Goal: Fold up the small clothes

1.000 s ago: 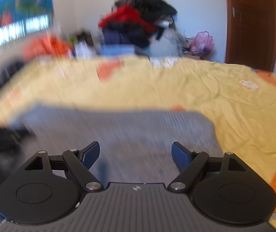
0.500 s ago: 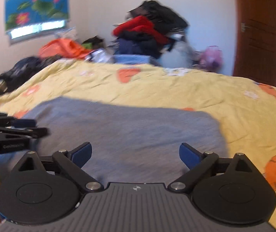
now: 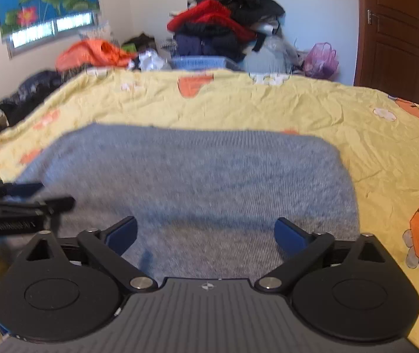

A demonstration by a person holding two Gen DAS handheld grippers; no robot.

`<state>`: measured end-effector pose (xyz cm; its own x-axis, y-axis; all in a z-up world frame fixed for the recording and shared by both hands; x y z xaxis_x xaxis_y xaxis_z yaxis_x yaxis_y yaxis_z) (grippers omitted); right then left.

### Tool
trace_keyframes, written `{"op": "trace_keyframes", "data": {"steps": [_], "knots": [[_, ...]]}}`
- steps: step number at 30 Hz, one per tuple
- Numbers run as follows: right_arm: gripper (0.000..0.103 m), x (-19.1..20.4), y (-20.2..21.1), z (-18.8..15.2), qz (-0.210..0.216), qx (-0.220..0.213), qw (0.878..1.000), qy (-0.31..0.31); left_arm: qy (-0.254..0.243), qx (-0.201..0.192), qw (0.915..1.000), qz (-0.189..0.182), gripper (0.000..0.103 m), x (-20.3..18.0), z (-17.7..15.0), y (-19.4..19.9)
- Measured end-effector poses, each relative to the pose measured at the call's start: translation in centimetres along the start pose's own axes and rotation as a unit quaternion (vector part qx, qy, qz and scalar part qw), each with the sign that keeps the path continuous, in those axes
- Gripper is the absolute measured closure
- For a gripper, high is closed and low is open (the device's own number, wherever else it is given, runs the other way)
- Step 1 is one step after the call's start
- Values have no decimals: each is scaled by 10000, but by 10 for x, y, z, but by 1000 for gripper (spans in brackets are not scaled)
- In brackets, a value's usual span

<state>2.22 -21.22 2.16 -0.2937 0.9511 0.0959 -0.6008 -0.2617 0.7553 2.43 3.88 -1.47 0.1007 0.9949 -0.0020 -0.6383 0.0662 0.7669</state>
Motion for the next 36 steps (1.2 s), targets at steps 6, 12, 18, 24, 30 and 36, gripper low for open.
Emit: {"op": "trace_keyframes", "data": {"steps": [6, 12, 18, 24, 30, 36], "knots": [[0, -2, -26, -18, -315, 109, 9986, 400, -30, -2, 10000, 9, 24, 1, -1, 2], [0, -3, -23, -20, -279, 74, 9989, 377, 582, -35, 9983, -64, 23, 18, -41, 46], [0, -2, -23, -20, -303, 73, 9988, 388, 2422, 92, 9656, -942, 19, 71, -92, 81], [0, -3, -24, -19, -274, 65, 9989, 364, 3670, 45, 9076, -2038, 6, 102, -93, 74], [0, -3, -22, -19, -242, 42, 9992, 323, 3599, -226, 9203, -1517, 7, 96, -71, 58], [0, -2, -21, -20, -206, 30, 9994, 290, 3027, -549, 9495, -611, 32, 67, -67, 52]]}}
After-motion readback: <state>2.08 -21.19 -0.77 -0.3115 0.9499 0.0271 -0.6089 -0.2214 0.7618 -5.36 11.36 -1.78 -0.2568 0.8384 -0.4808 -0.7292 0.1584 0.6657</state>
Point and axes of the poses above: each gripper's, at about its wrist camera, not at the fingertips, and y roughly against the way its jaws point, x to its left, z to its top, the point moved 2 cm from there along -y, roughly the way its jaws point, and after that the axes turned 13 degrees about x, right-handed, at the moved point
